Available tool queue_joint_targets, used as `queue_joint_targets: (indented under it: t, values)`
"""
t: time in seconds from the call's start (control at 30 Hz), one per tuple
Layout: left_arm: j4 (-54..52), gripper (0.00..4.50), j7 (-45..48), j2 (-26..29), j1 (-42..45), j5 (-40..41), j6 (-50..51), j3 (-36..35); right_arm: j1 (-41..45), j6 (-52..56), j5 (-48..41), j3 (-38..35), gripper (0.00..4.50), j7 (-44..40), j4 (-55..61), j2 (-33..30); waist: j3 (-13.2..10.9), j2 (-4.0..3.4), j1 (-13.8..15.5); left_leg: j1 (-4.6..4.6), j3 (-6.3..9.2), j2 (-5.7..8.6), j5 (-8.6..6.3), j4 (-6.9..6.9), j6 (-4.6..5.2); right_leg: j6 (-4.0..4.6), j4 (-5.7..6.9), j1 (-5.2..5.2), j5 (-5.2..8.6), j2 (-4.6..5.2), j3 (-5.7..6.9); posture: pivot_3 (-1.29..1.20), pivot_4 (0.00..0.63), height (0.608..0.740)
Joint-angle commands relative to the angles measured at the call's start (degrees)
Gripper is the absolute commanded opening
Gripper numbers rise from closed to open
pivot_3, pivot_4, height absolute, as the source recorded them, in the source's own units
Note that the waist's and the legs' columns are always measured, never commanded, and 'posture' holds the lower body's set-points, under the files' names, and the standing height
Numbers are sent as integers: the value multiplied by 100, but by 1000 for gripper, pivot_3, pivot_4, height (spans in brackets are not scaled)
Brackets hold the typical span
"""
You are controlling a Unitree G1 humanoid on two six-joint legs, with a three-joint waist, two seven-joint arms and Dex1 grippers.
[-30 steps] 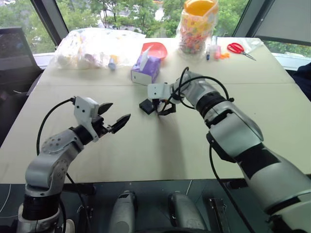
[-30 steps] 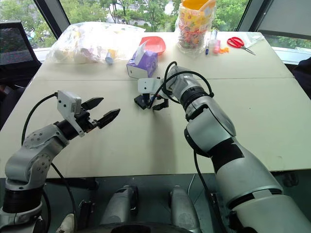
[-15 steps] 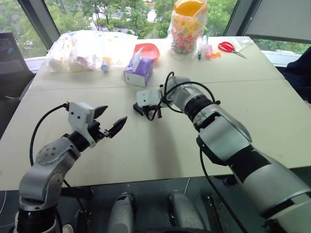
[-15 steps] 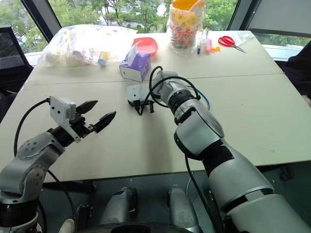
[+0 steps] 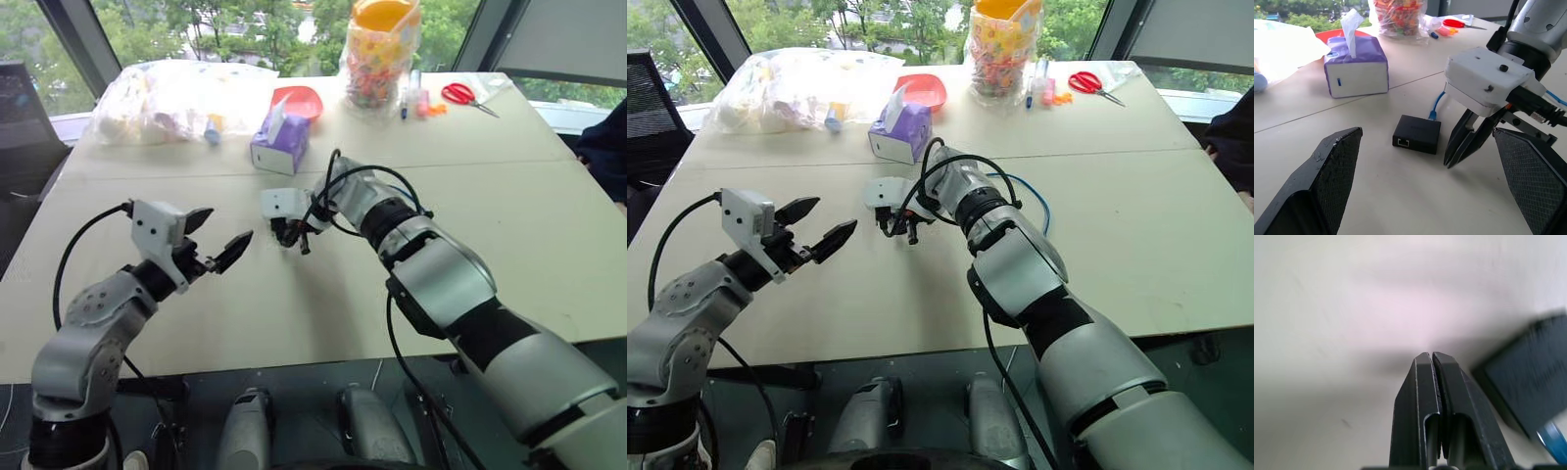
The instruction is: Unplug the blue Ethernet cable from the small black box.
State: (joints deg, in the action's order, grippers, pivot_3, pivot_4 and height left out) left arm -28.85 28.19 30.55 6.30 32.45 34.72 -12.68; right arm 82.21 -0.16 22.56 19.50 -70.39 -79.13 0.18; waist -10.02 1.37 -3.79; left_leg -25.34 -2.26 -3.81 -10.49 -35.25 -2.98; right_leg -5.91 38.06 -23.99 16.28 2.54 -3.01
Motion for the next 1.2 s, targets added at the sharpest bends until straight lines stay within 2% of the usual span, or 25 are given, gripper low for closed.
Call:
queue_joint_targets:
  t: [0.03,0.07,0.2,0.27,0.33,0.53,0.63,0.7,0.9,1.2]
  values:
    - [139,4500,142,18,278,-32,-109,170,154,-345,-67,-70,48,-119,216,-140,0,0,5,0,0,2,0,0,0,0,0,0,0,2,0,0,150,735]
    - [202,4500,178,13,343,-44,-122,233,115,-694,59,37,48,19,263,-232,-1,1,6,-1,0,2,0,-2,0,0,-1,1,0,2,0,0,150,735]
    - [385,4500,276,5,507,-84,-167,332,166,-825,259,209,48,128,234,-432,-1,1,-6,-3,-1,3,0,-1,0,0,-2,-2,0,3,-1,0,150,735]
    - [437,4500,314,-7,561,-107,-185,373,210,-1019,316,272,569,146,247,-525,-1,1,-16,-4,-1,3,0,2,0,-1,-1,-6,0,2,-1,0,150,735]
    - [474,4500,343,-22,600,-120,-196,410,277,-996,358,289,1399,333,235,-550,-1,1,-23,-3,-1,2,0,4,0,-1,-1,-7,0,0,-1,0,150,735]
    - [545,4500,391,-26,683,-153,-233,476,514,-900,474,282,4486,1324,167,-454,-2,0,-18,-5,-1,1,1,4,-2,-1,2,-12,0,0,-3,0,150,735]
    - [542,4500,405,-26,670,-174,-249,464,565,-681,527,296,4486,1897,92,-294,-2,0,-17,-5,-2,1,1,4,-2,0,1,-12,0,1,-3,0,150,735]
    - [515,4500,392,-34,655,-186,-257,468,545,-527,534,282,4486,1993,49,-211,-2,0,-15,-5,-2,1,1,4,-2,0,1,-12,0,1,-3,0,150,735]
    - [295,4500,270,-41,507,-183,-222,382,224,-265,885,550,4486,2114,-60,-149,-2,1,1,-8,-2,3,1,2,-2,-1,0,-11,0,5,-3,0,150,735]
    - [27,4500,96,-32,225,-120,-186,279,-34,252,868,454,4486,1868,-102,-325,5,9,1,29,2,2,1,-1,-2,3,0,32,2,5,1,0,150,735]
